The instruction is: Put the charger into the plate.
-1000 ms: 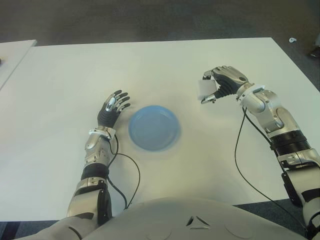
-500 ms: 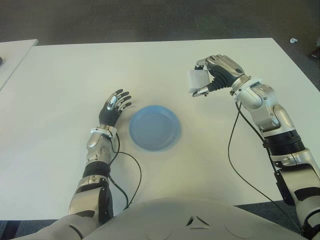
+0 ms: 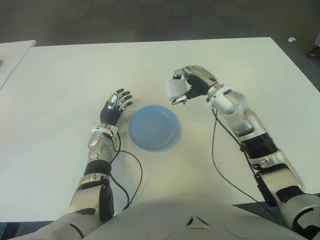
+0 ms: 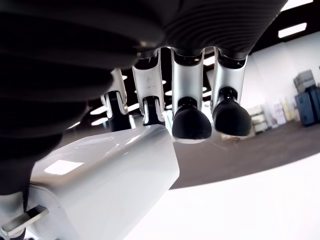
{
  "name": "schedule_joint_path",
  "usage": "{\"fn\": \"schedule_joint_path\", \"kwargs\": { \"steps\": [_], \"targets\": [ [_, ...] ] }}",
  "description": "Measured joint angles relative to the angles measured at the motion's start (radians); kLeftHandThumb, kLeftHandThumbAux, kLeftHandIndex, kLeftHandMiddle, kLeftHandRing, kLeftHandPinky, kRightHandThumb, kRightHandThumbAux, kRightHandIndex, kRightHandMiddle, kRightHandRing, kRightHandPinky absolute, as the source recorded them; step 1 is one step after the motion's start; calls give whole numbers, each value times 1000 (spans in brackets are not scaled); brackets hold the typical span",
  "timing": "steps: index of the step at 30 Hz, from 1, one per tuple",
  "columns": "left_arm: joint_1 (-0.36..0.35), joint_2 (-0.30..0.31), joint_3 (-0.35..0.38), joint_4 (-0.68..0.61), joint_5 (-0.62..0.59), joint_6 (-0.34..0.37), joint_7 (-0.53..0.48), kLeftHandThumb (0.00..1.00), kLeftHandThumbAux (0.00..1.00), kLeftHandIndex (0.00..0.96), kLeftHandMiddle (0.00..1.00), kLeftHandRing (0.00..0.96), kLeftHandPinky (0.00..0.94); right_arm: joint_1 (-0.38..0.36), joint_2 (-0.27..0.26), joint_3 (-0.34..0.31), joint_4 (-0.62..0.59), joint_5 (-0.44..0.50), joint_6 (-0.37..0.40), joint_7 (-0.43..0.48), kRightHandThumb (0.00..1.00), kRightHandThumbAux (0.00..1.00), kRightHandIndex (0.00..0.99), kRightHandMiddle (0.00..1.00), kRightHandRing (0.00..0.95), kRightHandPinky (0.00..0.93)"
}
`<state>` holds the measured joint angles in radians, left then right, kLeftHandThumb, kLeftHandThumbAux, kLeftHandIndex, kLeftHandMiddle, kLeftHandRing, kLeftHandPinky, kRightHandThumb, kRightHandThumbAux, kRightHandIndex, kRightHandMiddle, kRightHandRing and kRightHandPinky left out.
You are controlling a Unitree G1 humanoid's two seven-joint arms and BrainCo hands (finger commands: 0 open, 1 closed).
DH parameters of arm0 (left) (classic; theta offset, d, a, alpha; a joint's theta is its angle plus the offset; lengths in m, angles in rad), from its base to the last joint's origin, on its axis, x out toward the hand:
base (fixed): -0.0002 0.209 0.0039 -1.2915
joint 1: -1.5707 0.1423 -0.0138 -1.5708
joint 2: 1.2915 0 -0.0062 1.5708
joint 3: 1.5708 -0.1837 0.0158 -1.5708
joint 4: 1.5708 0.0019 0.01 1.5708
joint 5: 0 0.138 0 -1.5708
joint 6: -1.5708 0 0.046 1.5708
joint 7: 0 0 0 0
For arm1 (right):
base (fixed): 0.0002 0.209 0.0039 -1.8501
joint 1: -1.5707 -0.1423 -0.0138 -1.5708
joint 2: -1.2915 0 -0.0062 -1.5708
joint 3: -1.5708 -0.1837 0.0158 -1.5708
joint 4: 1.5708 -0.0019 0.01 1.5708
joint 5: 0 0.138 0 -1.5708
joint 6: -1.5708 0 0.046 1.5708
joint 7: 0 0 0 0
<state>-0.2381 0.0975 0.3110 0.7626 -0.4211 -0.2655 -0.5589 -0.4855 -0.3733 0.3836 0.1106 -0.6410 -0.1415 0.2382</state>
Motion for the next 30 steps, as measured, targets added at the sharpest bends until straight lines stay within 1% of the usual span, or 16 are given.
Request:
{"fn": "schedule_joint_path", "kwargs": {
  "steps": [4,7,10,13,19,25,30],
  "targets": [
    [-5,-2,-1,1,1,-1,0,17,490,222,271,276,296,-1,40,30,31,-4,0,0,751,709,441,872,841,712],
    [-6,-4,-1,0,1,-1,0,21,492,219,269,276,294,-2,60,42,50,-5,-1,-2,751,709,441,869,839,702],
    [-6,-9,0,0,0,0,1,25,496,223,270,276,297,-3,79,55,78,-10,-2,-14,751,709,441,863,839,762],
    [-5,-12,2,-1,0,1,4,28,498,223,272,277,297,-3,98,71,100,-18,-2,-19,751,708,441,861,841,791],
    [-5,-15,6,-5,0,2,6,35,501,218,271,277,291,-10,131,87,137,-20,-12,-25,749,709,441,855,842,795],
    [-6,-18,8,-7,0,4,6,40,501,216,274,277,291,-26,153,102,164,-23,-29,-40,751,708,441,861,850,825],
    [-6,-21,9,-8,0,4,6,37,500,219,276,276,287,-34,161,114,169,-29,-30,-43,752,708,441,867,854,816]
  ]
}}
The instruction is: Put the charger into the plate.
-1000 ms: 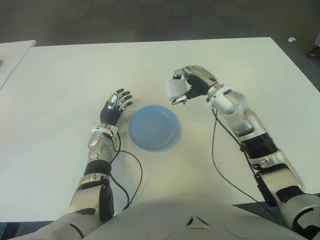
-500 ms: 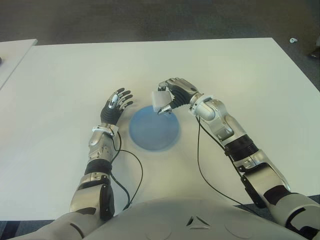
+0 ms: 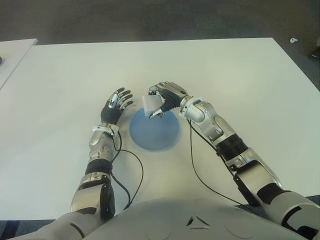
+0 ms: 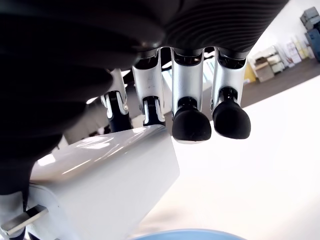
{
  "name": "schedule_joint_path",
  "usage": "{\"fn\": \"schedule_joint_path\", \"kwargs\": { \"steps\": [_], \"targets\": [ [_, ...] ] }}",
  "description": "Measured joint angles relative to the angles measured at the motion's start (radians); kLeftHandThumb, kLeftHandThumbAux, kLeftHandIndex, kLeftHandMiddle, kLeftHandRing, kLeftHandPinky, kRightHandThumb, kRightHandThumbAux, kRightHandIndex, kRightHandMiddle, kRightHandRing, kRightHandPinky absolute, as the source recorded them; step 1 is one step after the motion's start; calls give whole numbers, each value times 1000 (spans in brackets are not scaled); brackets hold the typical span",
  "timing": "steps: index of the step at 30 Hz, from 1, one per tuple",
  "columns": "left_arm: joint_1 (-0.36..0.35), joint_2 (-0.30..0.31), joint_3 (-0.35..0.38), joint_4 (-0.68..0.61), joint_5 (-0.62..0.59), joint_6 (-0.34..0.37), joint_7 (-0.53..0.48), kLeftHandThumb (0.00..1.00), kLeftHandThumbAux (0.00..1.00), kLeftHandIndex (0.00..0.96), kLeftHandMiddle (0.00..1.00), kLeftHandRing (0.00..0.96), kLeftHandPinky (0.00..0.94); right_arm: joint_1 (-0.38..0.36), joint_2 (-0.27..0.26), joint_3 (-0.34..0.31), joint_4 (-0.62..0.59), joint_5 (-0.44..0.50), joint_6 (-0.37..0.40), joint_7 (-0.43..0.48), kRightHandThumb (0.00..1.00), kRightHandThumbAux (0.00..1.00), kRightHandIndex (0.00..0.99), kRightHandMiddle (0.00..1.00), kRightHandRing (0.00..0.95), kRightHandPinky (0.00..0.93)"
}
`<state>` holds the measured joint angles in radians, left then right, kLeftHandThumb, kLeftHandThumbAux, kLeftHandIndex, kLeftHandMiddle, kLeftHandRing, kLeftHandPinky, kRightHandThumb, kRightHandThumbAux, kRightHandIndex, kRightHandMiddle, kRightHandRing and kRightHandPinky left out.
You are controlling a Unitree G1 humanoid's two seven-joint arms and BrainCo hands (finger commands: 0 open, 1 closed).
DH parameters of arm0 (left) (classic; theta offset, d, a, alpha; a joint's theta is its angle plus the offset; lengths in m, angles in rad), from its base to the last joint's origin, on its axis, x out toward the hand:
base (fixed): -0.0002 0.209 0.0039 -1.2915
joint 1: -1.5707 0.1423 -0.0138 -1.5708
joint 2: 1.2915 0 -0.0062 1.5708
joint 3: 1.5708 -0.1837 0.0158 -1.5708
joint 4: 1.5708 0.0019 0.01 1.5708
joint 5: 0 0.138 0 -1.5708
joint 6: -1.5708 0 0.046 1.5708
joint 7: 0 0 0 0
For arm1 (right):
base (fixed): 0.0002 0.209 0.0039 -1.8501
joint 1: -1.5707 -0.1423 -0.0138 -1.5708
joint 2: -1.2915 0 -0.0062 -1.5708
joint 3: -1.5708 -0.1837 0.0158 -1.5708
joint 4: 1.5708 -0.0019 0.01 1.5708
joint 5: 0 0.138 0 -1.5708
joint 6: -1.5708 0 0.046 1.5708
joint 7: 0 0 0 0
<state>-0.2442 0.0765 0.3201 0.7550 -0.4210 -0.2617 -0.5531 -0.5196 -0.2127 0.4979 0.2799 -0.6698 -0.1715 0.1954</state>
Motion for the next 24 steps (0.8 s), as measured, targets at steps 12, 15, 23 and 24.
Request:
{"fn": "schedule_joint_path", "kwargs": {
  "steps": [12,15,23,24],
  "targets": [
    [0,-4,-1,1,9,-10,9,10,516,217,257,260,259,-1,3,22,23,-25,2,1,748,705,439,810,810,758],
    [1,-4,-2,1,10,-16,9,8,521,215,252,255,255,-1,-4,28,26,-31,2,9,739,703,433,745,743,681],
    [1,-4,-4,1,12,-18,15,8,537,211,231,236,251,-5,-53,45,25,-47,-46,37,491,263,68,205,196,163],
    [1,-3,-4,1,11,-16,15,8,538,212,232,236,253,-8,-63,47,26,-51,-63,37,483,250,57,182,169,138]
  ]
}}
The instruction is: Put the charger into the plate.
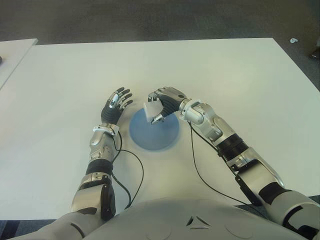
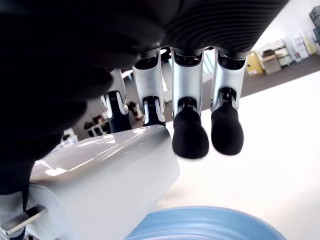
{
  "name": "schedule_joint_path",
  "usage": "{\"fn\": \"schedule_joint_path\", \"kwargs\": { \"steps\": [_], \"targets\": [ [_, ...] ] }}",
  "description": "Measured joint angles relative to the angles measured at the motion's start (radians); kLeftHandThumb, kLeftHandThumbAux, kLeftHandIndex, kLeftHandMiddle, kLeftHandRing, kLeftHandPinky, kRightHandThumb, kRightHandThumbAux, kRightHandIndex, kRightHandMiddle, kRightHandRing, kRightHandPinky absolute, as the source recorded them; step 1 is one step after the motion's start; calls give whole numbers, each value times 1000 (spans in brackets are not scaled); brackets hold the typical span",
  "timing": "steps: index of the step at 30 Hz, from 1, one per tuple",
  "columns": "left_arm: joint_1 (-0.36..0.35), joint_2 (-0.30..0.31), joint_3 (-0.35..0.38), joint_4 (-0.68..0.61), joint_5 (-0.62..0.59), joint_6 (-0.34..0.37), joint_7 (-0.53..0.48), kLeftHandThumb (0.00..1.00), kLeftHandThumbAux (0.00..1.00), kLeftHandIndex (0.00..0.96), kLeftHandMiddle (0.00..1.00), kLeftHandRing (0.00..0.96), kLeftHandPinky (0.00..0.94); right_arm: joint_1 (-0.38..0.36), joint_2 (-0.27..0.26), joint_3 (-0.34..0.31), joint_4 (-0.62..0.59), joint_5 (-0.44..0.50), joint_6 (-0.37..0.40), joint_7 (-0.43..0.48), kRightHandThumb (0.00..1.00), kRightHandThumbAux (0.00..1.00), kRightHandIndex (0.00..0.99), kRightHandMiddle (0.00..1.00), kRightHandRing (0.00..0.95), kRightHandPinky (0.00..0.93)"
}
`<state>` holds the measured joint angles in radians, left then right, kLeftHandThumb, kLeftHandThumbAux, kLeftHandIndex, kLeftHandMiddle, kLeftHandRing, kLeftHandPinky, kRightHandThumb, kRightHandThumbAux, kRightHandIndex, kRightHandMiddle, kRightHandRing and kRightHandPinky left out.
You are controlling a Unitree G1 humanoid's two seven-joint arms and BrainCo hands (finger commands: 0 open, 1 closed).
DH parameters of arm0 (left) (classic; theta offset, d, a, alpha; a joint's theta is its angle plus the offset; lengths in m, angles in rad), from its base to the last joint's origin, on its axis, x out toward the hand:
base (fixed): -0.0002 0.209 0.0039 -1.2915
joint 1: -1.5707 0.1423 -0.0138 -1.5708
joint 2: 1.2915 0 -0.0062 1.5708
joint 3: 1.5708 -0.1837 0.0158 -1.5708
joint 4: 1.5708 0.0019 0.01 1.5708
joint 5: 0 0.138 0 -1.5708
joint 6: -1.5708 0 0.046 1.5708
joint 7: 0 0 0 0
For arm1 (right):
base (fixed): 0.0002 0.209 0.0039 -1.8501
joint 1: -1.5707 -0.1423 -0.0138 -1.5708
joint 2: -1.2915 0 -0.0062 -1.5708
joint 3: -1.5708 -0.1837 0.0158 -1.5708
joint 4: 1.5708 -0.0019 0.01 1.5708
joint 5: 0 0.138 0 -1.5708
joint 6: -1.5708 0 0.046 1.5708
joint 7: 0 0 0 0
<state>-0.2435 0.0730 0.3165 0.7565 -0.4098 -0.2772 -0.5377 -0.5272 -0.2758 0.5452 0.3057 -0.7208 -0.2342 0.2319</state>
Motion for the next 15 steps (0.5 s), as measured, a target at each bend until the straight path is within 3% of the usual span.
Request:
{"fn": "schedule_joint_path", "kwargs": {
  "steps": [2,5,15],
  "targets": [
    [0,0,1,0,-1,3,5,8,540,217,242,245,268,-6,-18,2,1,-2,-30,0,461,200,23,94,69,56],
    [0,0,4,1,-3,7,6,10,537,225,259,262,284,-18,-37,2,2,-1,-64,0,457,138,7,30,22,18],
    [-6,1,11,4,-4,16,6,20,524,224,274,279,290,-28,-57,2,1,-5,-82,1,412,111,0,0,0,0]
  ]
}}
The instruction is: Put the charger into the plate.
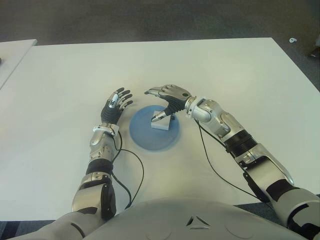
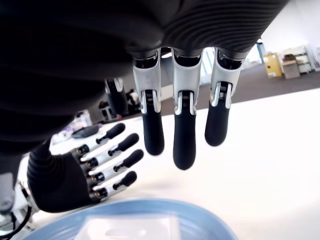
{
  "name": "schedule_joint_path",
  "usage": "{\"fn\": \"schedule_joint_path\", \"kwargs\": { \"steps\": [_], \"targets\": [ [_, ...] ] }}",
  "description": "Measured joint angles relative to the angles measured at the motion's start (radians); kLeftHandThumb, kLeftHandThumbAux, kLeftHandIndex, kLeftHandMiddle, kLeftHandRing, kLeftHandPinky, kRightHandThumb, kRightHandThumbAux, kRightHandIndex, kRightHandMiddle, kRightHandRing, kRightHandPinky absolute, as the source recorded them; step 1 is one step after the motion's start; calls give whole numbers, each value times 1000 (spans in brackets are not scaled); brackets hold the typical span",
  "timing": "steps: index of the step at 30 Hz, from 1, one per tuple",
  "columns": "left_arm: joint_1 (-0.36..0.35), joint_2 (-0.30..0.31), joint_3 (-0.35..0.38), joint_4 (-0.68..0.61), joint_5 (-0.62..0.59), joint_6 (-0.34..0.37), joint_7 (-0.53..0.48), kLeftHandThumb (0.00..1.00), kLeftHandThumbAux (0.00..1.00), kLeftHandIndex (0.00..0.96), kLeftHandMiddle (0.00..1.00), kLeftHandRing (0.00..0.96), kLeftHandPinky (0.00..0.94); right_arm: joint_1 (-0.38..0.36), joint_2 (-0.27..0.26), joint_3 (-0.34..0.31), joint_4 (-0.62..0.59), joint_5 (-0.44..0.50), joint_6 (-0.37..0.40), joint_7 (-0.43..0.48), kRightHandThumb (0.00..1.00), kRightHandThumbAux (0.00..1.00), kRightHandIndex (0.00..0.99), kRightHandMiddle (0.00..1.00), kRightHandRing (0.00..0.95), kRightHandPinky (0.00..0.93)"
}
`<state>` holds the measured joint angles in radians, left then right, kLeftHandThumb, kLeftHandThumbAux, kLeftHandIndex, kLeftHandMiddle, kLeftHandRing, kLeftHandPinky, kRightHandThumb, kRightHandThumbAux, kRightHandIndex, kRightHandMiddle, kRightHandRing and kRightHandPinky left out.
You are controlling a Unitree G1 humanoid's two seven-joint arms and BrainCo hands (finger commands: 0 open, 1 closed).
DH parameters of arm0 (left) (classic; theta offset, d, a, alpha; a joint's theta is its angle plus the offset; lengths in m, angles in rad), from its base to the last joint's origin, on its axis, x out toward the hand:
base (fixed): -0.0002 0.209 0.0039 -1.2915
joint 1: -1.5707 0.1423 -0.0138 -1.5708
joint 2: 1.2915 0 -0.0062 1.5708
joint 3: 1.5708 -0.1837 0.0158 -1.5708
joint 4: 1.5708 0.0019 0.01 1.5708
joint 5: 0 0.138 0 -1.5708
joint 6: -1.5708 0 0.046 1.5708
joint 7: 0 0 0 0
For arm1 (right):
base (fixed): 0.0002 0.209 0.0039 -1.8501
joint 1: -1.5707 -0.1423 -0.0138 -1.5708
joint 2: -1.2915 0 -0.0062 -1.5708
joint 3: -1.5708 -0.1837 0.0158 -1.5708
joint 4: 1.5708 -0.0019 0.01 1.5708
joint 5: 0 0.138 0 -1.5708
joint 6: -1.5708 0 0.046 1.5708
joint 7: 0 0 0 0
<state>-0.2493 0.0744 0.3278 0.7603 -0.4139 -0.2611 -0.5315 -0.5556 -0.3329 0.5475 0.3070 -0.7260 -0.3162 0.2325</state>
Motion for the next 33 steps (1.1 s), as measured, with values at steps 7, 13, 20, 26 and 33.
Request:
{"fn": "schedule_joint_path", "kwargs": {
  "steps": [7,13,20,26,33],
  "targets": [
    [-2,1,3,1,0,3,0,29,518,223,285,286,299,0,-4,0,-1,-5,0,0,394,107,0,0,0,0],
    [-2,1,3,2,1,3,0,27,513,233,291,293,315,3,-10,-9,-1,9,-6,0,387,101,0,0,0,0],
    [-2,2,2,1,2,3,0,13,515,243,295,294,315,13,-16,-46,-18,42,-1,0,398,111,0,0,0,0],
    [-2,2,3,2,3,3,0,18,521,238,277,277,283,16,-12,-119,-25,73,26,-48,365,126,0,0,0,0],
    [-3,2,4,4,2,3,0,25,518,232,271,274,297,38,70,-260,25,131,97,-285,274,225,0,0,0,2]
  ]
}}
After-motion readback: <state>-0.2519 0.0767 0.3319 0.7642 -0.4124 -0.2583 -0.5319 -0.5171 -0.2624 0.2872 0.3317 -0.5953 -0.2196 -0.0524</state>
